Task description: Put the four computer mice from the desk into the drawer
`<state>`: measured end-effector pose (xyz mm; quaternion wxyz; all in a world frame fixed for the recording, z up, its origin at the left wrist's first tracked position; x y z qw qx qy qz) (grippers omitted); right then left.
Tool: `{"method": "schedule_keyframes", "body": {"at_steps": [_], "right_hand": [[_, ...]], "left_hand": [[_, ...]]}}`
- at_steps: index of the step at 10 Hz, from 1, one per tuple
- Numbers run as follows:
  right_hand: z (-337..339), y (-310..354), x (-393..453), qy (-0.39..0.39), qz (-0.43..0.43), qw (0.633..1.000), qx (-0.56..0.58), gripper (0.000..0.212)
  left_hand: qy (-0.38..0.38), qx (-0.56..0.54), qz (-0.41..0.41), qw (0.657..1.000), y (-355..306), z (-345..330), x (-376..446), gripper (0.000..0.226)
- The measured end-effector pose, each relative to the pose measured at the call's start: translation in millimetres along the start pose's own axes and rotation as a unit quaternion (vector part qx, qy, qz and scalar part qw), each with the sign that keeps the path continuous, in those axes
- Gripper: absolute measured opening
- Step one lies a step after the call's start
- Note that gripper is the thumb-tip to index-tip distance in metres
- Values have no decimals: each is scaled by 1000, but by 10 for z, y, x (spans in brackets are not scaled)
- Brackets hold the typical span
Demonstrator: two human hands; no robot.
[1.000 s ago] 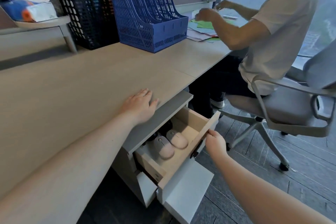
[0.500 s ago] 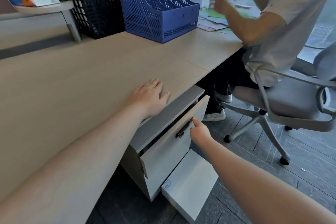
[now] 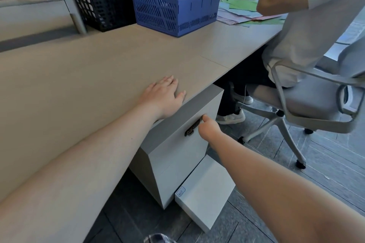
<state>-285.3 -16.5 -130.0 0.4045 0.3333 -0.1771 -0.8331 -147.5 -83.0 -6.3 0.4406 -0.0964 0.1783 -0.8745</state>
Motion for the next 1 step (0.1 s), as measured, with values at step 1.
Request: {"method": "schedule_keyframes", "body": {"at_steps": [1], "right_hand": [[177, -32, -72, 1, 7, 997, -75, 52]], "left_hand": [[5, -6, -6, 1000, -18, 1, -10, 63]]}}
Point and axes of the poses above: each hand's wrist, its own x-axis towards the middle knuckle, its own z-axis out of the back of the hand, y = z × x, the point moved 4 cm from there along x, towards the middle knuckle, and after that the axes turned 13 degrees about -x, right-handed, at the moved point
